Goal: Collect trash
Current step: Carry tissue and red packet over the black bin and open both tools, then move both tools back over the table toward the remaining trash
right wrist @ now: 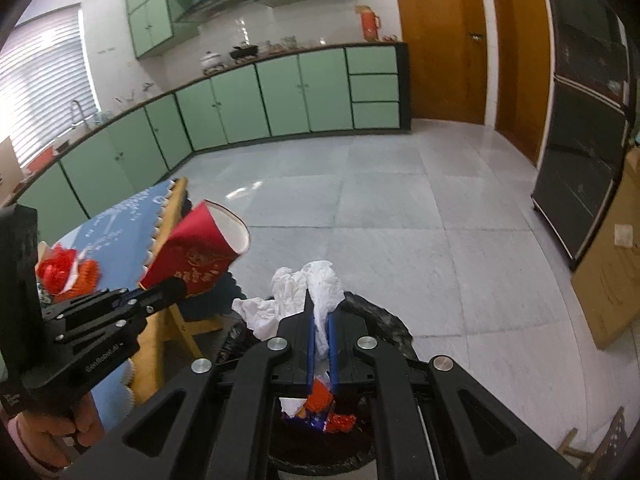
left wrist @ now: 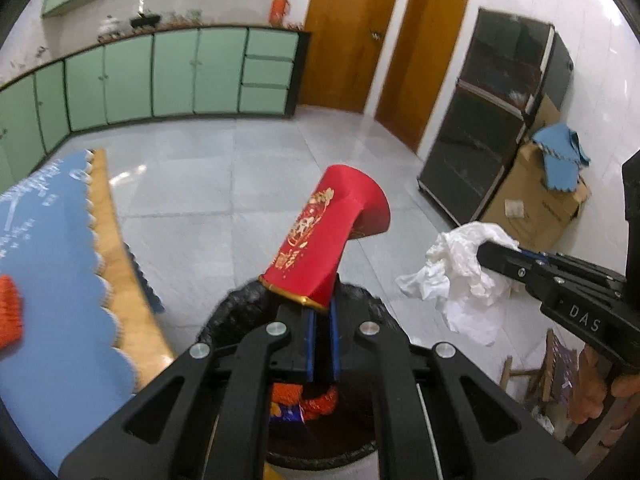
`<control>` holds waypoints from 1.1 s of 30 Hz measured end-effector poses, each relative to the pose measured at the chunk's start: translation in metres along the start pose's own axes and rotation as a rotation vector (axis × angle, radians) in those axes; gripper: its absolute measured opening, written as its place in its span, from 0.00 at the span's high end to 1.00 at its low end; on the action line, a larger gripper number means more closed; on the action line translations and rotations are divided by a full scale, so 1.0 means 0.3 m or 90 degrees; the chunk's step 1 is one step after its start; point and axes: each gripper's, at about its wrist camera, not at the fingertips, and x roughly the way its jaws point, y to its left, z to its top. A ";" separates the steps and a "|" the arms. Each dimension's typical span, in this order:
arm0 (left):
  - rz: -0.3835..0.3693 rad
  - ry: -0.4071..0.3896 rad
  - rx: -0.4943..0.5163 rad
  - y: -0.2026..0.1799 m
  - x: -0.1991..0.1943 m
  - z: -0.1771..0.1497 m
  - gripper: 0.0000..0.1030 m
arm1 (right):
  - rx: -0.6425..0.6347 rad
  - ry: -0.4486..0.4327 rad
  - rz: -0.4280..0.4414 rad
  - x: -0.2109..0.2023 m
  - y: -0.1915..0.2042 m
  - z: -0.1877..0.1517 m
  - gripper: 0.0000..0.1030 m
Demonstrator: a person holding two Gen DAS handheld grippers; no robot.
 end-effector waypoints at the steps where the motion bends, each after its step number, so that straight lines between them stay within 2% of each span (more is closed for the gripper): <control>1: -0.005 0.007 -0.001 0.002 0.008 -0.009 0.94 | 0.003 0.005 -0.002 0.006 -0.007 -0.007 0.95; 2: -0.013 0.016 -0.003 0.003 0.020 -0.012 0.91 | 0.006 0.008 -0.002 0.013 -0.016 -0.011 0.95; 5: -0.017 0.024 0.001 0.005 0.029 -0.020 0.71 | 0.013 0.019 -0.001 0.028 -0.027 -0.028 0.95; 6: -0.016 0.023 0.004 0.007 0.026 -0.024 0.68 | 0.014 0.022 0.000 0.034 -0.028 -0.033 0.95; 14: 0.006 0.008 -0.008 0.048 -0.023 -0.020 0.66 | 0.000 0.044 0.010 0.065 0.002 -0.048 0.92; 15: 0.012 0.005 -0.011 0.058 -0.035 -0.023 0.64 | -0.002 0.043 0.006 0.068 0.007 -0.049 0.90; 17: 0.021 0.000 -0.016 0.067 -0.050 -0.021 0.63 | -0.001 0.043 0.007 0.073 0.021 -0.046 0.74; 21: 0.040 -0.011 -0.032 0.109 -0.093 -0.027 0.62 | -0.007 0.038 0.013 0.066 0.043 -0.039 0.68; 22: 0.044 -0.013 -0.035 0.113 -0.102 -0.024 0.61 | -0.011 0.034 0.011 0.060 0.054 -0.036 0.63; 25: 0.063 -0.027 -0.041 0.140 -0.144 -0.025 0.59 | -0.017 0.027 0.021 0.042 0.079 -0.023 0.60; 30: 0.111 -0.059 -0.057 0.212 -0.254 -0.033 0.54 | -0.040 0.001 0.048 0.017 0.173 0.012 0.48; 33: 0.166 -0.087 -0.074 0.278 -0.350 -0.049 0.48 | -0.061 -0.017 0.072 0.006 0.259 0.033 0.37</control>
